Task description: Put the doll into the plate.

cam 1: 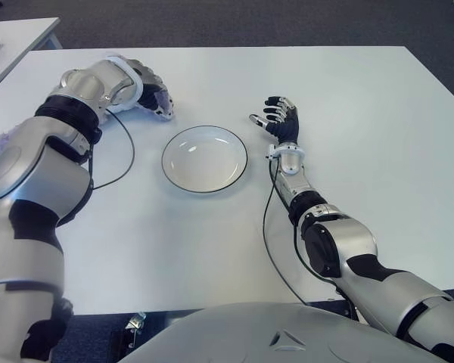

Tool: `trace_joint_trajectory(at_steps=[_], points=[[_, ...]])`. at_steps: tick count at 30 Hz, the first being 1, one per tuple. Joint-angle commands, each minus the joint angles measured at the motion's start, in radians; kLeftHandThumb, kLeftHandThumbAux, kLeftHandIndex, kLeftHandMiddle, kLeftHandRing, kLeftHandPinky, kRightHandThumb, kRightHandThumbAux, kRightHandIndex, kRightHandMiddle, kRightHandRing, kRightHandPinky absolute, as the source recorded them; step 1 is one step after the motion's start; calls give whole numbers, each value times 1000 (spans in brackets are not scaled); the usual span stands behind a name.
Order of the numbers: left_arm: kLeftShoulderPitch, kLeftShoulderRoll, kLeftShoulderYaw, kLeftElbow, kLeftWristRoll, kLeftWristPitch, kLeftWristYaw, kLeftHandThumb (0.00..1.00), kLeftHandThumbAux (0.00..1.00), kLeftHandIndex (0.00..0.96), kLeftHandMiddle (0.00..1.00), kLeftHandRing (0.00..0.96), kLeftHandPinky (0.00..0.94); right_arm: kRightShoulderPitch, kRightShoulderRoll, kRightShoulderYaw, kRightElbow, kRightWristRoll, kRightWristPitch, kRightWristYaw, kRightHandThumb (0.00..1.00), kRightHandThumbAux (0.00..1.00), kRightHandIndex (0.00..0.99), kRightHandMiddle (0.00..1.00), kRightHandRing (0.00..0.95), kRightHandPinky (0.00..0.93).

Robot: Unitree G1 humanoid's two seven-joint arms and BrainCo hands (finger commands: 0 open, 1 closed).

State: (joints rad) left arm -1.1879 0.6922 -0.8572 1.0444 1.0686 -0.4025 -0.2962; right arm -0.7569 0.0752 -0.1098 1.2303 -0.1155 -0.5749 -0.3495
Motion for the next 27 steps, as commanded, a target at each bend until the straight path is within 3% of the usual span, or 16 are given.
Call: trace_joint_trajectory(at_steps=[1, 27], points=[[78, 42, 12, -38, -8, -23, -30, 408, 212, 0, 0, 0, 0, 209, 92, -12, 133, -1, 83, -5, 45, 955, 327, 343, 366, 327], [149, 48, 0, -29, 36, 10, 60, 428, 202, 0, 0, 0, 0, 205, 91, -7, 132, -6, 100, -23, 40, 941, 336, 350, 373, 328]])
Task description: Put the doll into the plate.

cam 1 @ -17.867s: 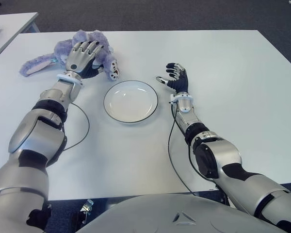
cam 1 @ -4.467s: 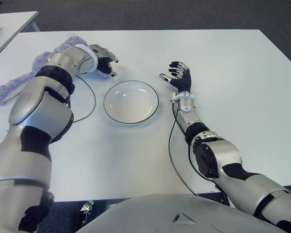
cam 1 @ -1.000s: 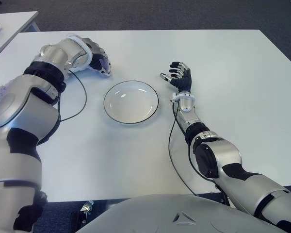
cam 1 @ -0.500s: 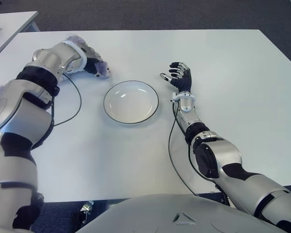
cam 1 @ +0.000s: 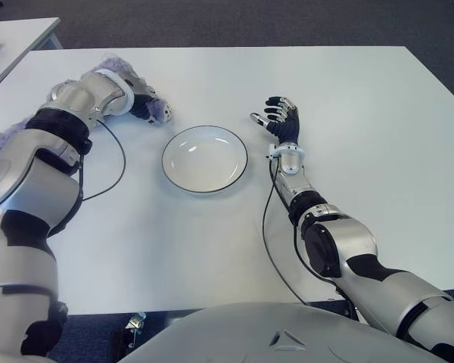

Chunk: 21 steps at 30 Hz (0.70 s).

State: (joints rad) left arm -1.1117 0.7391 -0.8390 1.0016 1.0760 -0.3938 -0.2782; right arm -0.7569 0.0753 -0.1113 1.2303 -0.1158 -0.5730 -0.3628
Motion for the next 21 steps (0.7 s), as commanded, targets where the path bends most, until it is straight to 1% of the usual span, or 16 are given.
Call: trace_joint_trajectory(at_steps=[1, 6, 7, 10, 13, 14, 16, 17, 18, 19, 20, 21], points=[[76, 2, -20, 15, 32, 2, 49, 428, 201, 0, 0, 0, 0, 205, 91, -4, 132, -7, 97, -10, 41, 942, 337, 351, 374, 330], [94, 6, -26, 35, 45, 10, 119, 458, 217, 0, 0, 0, 0, 205, 89, -3, 132, -7, 94, -9, 48, 948, 341, 357, 380, 322], [101, 6, -26, 46, 46, 15, 147, 459, 218, 0, 0, 0, 0, 205, 89, -4, 132, -7, 95, -8, 48, 948, 341, 357, 380, 322], [128, -13, -24, 110, 44, 45, 259, 494, 244, 0, 0, 0, 27, 204, 87, -3, 132, -7, 99, -10, 52, 945, 337, 360, 379, 326], [140, -41, -16, 158, 30, 67, 330, 539, 285, 0, 0, 0, 70, 204, 84, -1, 132, -9, 98, -11, 54, 941, 332, 359, 375, 319], [141, -49, -15, 171, 26, 71, 346, 564, 305, 0, 0, 0, 97, 204, 83, 0, 132, -10, 97, -11, 54, 941, 331, 358, 374, 314], [142, -63, -13, 194, 21, 79, 374, 572, 311, 0, 0, 0, 105, 204, 82, 1, 132, -10, 96, -10, 54, 941, 331, 358, 373, 312], [144, -75, -9, 209, 14, 83, 395, 621, 337, 0, 0, 50, 220, 205, 82, 0, 132, -8, 95, -7, 53, 942, 330, 356, 369, 309], [145, -83, -6, 221, 9, 85, 412, 759, 392, 0, 0, 111, 352, 205, 81, -1, 132, -7, 95, -5, 51, 946, 333, 355, 366, 302], [146, -96, -3, 236, 3, 91, 430, 783, 401, 0, 0, 121, 374, 205, 81, -2, 132, -5, 95, -3, 49, 947, 333, 355, 365, 301], [145, -104, -2, 247, 0, 94, 442, 861, 418, 19, 35, 173, 436, 205, 81, -3, 132, -4, 96, -2, 47, 951, 336, 357, 365, 304], [144, -109, -3, 254, -2, 96, 449, 881, 421, 24, 43, 186, 452, 205, 81, -4, 132, -4, 96, -1, 45, 952, 337, 357, 365, 304]])
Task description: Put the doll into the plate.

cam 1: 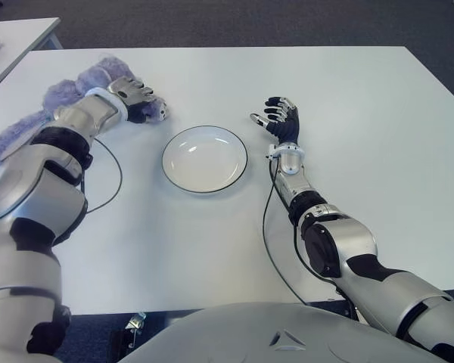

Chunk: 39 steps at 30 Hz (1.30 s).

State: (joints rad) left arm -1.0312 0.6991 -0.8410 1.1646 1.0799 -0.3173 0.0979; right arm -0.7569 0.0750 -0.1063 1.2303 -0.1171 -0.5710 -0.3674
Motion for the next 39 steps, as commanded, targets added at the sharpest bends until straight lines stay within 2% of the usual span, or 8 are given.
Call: trace_joint_trajectory(at_steps=[1, 2, 5, 9, 15, 32, 36, 39], points=[[63, -80, 0, 103, -8, 29, 85, 885, 422, 25, 45, 188, 455, 205, 81, -10, 131, -1, 93, 4, 44, 952, 337, 357, 365, 304], [63, -87, -1, 111, -9, 35, 93, 971, 633, 58, 86, 226, 431, 206, 81, -11, 131, -1, 93, 4, 44, 956, 339, 359, 368, 315], [62, -101, -5, 128, -8, 53, 124, 999, 702, 99, 141, 276, 423, 207, 80, -13, 131, 2, 92, 4, 45, 960, 336, 357, 368, 317], [72, -122, -29, 153, 17, 101, 199, 1000, 690, 167, 323, 372, 485, 207, 80, -19, 131, 7, 98, 1, 47, 961, 324, 346, 358, 301], [96, -153, -41, 191, 22, 169, 252, 1000, 663, 350, 434, 440, 537, 208, 81, -26, 131, 13, 100, 6, 49, 961, 329, 346, 360, 304], [112, -115, -13, 209, -13, 185, 364, 1000, 659, 390, 456, 512, 457, 208, 86, -43, 129, 23, 101, 18, 75, 954, 325, 340, 345, 297], [83, -107, -12, 199, -13, 171, 366, 1000, 661, 361, 465, 495, 517, 207, 88, -45, 129, 21, 102, 16, 74, 954, 327, 340, 346, 300], [67, -104, -8, 187, -17, 159, 366, 950, 653, 376, 499, 537, 730, 207, 88, -44, 130, 17, 103, 14, 72, 951, 328, 341, 348, 304]])
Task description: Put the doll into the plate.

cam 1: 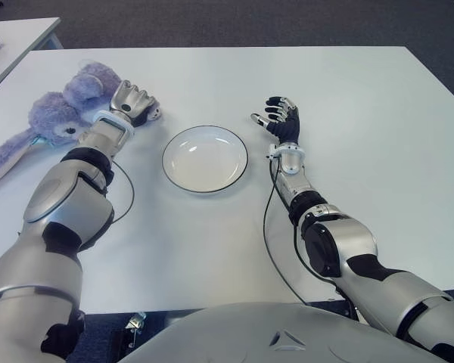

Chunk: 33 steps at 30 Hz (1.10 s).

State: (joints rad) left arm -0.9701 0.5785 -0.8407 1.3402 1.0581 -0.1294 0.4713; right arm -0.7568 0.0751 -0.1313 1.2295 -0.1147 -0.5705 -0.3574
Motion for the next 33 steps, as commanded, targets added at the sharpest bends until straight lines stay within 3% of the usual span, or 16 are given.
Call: trace_joint_trajectory(at_steps=[1, 7, 13, 15, 16, 24, 33], points=[[7, 16, -7, 11, 4, -29, -5, 949, 653, 377, 499, 537, 734, 207, 88, -18, 131, 13, 104, 3, 71, 951, 328, 341, 348, 304], [7, 18, -12, 12, 10, -27, 8, 947, 653, 375, 505, 537, 802, 206, 88, -16, 131, 10, 106, 1, 61, 954, 336, 347, 349, 291], [-8, 30, -13, 3, 14, -31, 39, 947, 653, 374, 508, 539, 805, 203, 87, -17, 132, 10, 114, 2, 60, 955, 335, 346, 348, 293], [-32, 38, -9, -8, 15, -22, 39, 861, 667, 394, 543, 754, 789, 202, 87, -18, 133, 11, 114, 3, 62, 954, 337, 348, 353, 304], [-49, 43, -4, -13, 11, -19, 32, 851, 669, 396, 548, 774, 780, 201, 87, -19, 133, 12, 115, 5, 64, 955, 340, 350, 356, 306], [-123, 68, 19, -26, -7, -31, -9, 847, 670, 396, 549, 784, 789, 200, 86, -22, 133, 11, 115, 7, 79, 955, 357, 359, 360, 294], [-181, 90, 64, -39, -38, -31, 20, 847, 671, 394, 546, 784, 762, 195, 86, -16, 134, 4, 121, -3, 76, 932, 360, 370, 363, 304]])
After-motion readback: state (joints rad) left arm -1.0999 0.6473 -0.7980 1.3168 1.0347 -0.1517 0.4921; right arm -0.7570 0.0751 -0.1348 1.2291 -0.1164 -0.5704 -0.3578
